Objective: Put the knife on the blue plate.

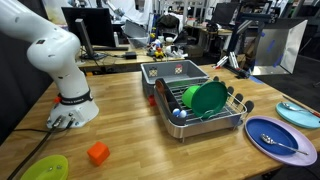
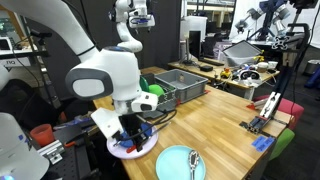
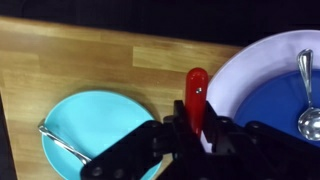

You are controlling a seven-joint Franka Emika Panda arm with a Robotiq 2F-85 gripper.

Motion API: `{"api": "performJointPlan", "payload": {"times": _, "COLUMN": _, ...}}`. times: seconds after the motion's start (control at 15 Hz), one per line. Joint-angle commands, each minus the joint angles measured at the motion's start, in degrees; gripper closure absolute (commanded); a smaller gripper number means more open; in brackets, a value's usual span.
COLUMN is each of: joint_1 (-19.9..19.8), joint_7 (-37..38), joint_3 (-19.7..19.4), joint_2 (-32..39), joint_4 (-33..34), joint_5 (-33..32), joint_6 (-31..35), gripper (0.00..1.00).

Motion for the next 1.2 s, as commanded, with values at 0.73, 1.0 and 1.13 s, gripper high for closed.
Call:
{"api": "performJointPlan", "payload": {"times": 0.73, "joint_1": -1.1, "joint_7": -1.6, "joint_3": -0.8, "joint_2": 9.1, "joint_4": 1.3, "joint_5": 32.1, "joint_6": -1.7, "gripper": 0.95}}
{"api": "performJointPlan", "payload": {"times": 1.0, "joint_1": -0.1, "joint_7": -0.5, "joint_3": -0.6, "joint_2": 11.2, "joint_4": 2.4, "joint_5": 30.6, "joint_6": -2.1, "gripper": 0.95}}
{"api": "performJointPlan", "payload": {"times": 1.13, "joint_1": 0.8, "joint_7": 0.3, "joint_3": -0.6, "joint_2": 11.3, "joint_4": 2.9, "joint_5": 30.1, "joint_6": -2.2, "gripper": 0.95}}
